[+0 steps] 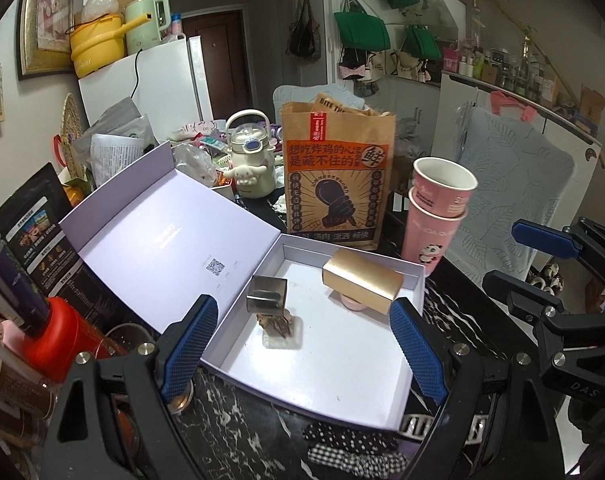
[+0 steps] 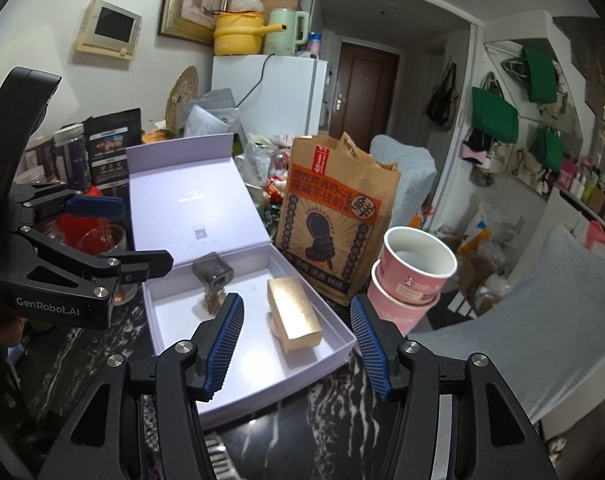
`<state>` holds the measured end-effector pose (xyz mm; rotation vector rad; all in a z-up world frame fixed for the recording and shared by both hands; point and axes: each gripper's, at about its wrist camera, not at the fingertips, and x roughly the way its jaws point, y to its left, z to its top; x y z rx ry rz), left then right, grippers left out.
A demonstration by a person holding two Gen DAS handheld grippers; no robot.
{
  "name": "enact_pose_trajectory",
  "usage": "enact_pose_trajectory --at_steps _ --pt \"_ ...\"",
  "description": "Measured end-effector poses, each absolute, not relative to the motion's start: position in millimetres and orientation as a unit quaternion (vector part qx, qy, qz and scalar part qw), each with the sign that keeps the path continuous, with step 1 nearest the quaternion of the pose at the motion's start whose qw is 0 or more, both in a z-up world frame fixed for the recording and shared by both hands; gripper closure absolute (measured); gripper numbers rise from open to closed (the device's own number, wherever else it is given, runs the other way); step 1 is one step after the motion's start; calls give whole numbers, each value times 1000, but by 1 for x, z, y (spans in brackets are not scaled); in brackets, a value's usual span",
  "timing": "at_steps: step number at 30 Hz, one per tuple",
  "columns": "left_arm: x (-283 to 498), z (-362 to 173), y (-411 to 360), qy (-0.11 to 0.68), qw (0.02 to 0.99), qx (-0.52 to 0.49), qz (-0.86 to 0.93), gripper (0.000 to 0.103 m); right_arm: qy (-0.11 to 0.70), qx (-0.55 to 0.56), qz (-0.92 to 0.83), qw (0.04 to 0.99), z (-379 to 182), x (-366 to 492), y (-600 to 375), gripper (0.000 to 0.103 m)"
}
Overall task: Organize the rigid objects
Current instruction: 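Withdraw both tools from the box toward the scrunchie and claw clips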
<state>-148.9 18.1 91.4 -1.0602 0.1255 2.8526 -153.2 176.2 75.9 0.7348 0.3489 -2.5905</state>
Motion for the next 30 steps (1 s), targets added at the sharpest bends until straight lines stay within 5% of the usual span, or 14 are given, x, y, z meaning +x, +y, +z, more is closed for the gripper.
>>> enact_pose_trajectory --at_steps 30 --pt "-69 66 34 52 78 -350 932 14 110 281 -925 232 48 -72 183 40"
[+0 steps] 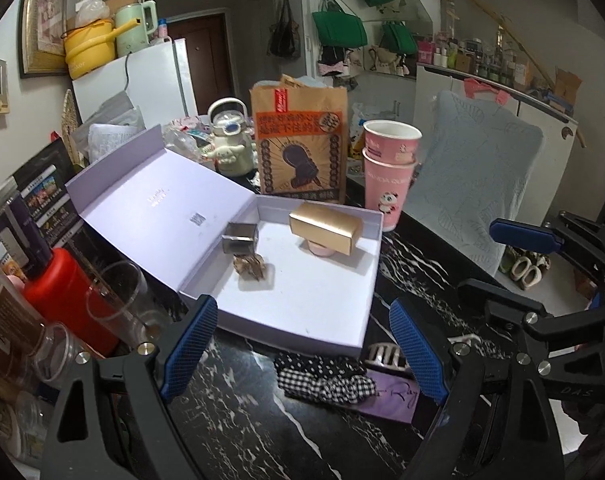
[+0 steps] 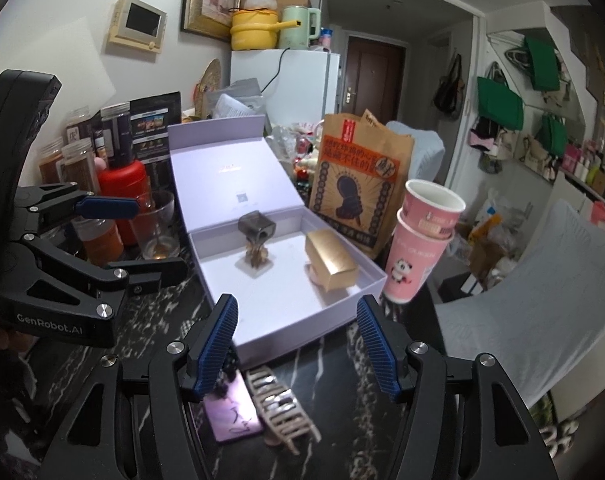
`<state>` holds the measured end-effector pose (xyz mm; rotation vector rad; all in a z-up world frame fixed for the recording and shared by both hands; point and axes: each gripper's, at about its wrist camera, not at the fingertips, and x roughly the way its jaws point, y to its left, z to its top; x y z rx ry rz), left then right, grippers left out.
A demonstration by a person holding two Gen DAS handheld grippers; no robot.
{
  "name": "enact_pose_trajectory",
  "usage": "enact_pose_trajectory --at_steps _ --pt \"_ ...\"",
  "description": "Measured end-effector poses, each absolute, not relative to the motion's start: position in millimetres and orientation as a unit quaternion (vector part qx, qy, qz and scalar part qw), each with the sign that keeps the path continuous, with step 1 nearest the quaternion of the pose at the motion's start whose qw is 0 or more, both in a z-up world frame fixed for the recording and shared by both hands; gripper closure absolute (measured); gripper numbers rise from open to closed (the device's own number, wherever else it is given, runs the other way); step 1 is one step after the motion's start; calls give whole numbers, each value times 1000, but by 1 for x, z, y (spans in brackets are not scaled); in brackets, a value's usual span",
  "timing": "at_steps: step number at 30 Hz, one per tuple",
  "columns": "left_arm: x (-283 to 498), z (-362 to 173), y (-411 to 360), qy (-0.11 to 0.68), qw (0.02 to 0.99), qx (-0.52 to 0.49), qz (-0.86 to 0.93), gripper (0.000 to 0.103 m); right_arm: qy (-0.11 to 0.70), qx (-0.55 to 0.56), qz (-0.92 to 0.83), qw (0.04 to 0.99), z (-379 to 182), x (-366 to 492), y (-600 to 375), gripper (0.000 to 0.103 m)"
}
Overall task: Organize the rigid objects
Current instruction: 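Withdraw both tools from the box toward the scrunchie and claw clips, then close the right tool on the beige claw clip while the left tool grasps the gingham scrunchie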
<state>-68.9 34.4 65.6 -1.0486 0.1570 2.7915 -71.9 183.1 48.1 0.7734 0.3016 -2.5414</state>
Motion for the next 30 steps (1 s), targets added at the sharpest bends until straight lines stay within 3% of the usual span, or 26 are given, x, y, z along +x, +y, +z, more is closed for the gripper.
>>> enact_pose_trajectory --at_steps 20,23,30 --pt "-63 13 30 6 137 -391 910 14 91 320 -913 237 -4 -61 193 31" --pt "-65 4 29 -6 152 -395 906 14 92 321 -912 238 -11 -60 194 24" --pt "-68 -14 29 -11 167 -403 900 14 89 330 -908 241 -27 -64 192 19"
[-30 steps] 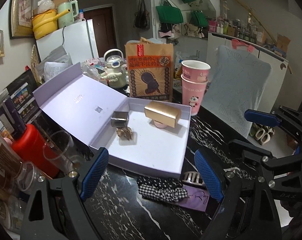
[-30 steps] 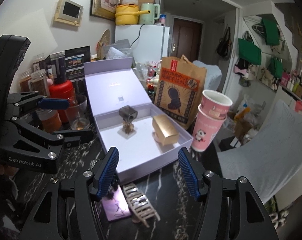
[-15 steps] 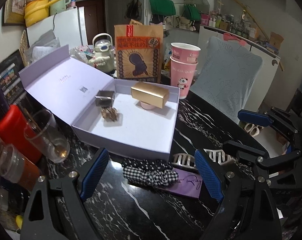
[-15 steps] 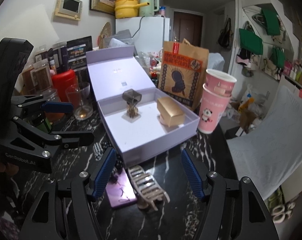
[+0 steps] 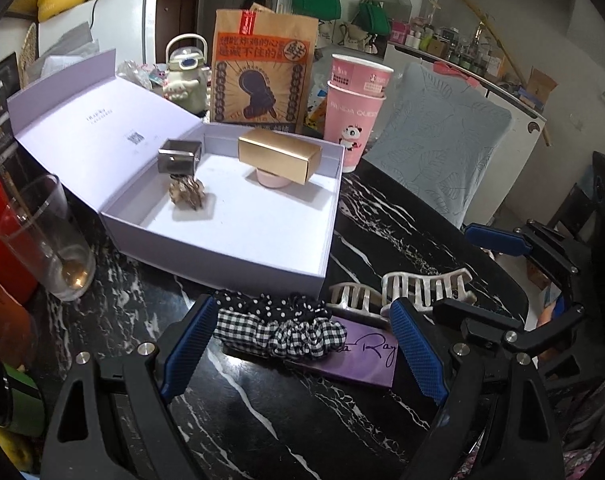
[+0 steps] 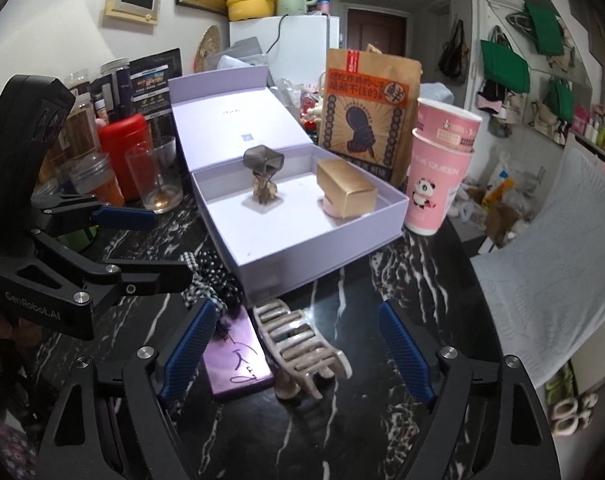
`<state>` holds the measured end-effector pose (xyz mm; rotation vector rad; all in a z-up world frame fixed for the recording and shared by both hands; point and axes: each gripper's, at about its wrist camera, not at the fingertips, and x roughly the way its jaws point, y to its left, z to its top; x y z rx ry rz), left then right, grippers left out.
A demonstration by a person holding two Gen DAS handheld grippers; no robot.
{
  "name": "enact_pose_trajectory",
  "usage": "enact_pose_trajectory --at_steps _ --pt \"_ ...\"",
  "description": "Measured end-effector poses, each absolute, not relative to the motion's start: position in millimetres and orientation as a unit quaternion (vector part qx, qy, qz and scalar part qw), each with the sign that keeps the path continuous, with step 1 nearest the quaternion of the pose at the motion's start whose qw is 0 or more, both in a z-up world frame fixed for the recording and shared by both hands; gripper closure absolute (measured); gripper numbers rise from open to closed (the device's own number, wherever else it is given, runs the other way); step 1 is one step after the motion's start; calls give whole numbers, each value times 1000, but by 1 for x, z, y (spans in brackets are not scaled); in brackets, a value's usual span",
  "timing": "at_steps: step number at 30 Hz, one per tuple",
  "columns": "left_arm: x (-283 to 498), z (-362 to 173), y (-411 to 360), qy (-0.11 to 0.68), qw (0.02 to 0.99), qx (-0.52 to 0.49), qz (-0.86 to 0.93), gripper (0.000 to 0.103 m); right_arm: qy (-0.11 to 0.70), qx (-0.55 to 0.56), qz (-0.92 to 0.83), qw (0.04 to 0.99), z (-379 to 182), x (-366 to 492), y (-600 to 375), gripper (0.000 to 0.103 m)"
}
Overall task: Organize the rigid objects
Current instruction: 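Close the right tool on the beige claw clip while the left tool grasps the gingham scrunchie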
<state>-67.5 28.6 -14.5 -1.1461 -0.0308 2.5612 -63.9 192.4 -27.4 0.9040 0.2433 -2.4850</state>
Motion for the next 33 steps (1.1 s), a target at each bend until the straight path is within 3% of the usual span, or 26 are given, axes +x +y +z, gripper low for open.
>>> enact_pose_trajectory --at_steps 7,11,33 --pt "-76 -33 27 -21 172 -425 889 14 91 350 -901 240 -48 -73 191 18" --pt "-83 -46 26 -27 168 -442 881 15 97 358 -899 233 -56 -78 190 12" --pt "-108 -82 18 -72 188 -483 852 15 47 391 -881 260 -86 -99 194 12"
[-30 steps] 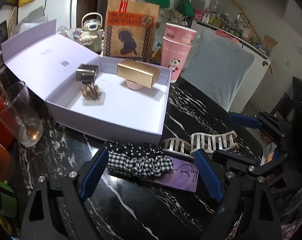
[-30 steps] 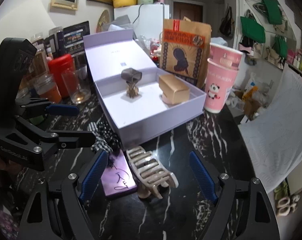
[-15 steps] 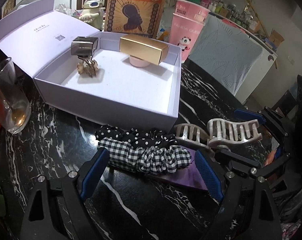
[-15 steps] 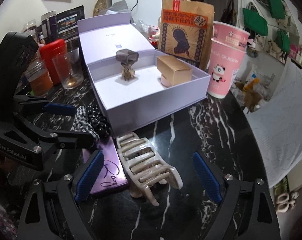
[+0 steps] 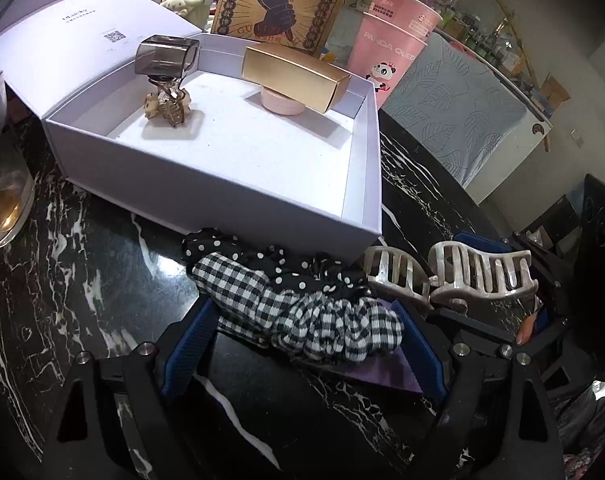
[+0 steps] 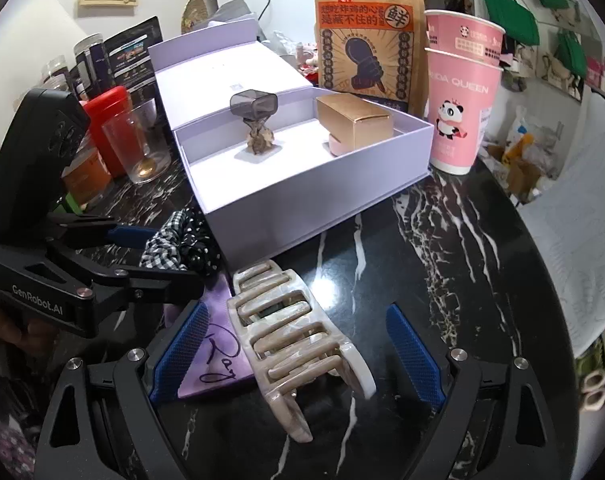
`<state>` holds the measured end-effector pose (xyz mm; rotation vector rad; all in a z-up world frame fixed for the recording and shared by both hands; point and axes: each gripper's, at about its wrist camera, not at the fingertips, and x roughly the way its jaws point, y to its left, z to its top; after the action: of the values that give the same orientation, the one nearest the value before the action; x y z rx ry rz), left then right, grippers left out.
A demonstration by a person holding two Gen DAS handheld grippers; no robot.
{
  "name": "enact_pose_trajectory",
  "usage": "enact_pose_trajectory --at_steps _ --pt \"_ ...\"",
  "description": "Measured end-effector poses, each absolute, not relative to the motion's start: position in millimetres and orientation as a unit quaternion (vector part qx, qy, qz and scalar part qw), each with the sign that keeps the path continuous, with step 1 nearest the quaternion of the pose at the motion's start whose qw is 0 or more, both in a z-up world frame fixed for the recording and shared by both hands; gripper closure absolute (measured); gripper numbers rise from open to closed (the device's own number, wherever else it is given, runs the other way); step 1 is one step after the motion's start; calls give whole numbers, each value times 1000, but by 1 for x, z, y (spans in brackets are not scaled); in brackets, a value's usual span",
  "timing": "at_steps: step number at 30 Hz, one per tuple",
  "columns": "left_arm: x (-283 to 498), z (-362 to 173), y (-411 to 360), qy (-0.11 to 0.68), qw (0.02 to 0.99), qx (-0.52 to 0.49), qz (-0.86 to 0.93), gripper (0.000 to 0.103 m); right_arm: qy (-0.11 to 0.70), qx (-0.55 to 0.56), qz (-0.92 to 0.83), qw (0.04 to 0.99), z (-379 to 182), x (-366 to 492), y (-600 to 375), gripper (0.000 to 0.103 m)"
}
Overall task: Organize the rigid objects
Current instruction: 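Close the right tool on the beige claw clip while the left tool grasps the gingham scrunchie, then lift and carry the claw clip with the right tool while the left tool carries the scrunchie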
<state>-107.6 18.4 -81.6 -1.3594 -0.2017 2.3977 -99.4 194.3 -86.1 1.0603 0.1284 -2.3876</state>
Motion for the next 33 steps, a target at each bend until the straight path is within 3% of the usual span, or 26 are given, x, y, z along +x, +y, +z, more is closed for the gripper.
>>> enact_pose_trajectory --at_steps 3,6,8,11,13,25,33 --pt "-108 -82 20 -68 190 -479 854 15 40 394 -880 262 -88 -101 195 13" --pt "-106 -82 21 -62 191 -473 858 14 36 399 -877 267 -91 -101 195 28" --pt "-105 -81 21 -64 192 -469 860 15 35 403 -874 270 -93 -101 194 44" --pt "-102 -80 21 -60 192 -466 862 23 29 399 -875 273 -93 -99 194 65" --pt "-99 -78 20 -58 193 -462 864 28 27 392 -878 272 -91 -97 196 70" --pt "-83 -69 21 -50 202 -445 871 51 16 389 -882 266 -87 -88 198 70" --pt "-71 -61 7 -85 197 -430 877 53 16 387 -885 260 -83 -78 200 70"
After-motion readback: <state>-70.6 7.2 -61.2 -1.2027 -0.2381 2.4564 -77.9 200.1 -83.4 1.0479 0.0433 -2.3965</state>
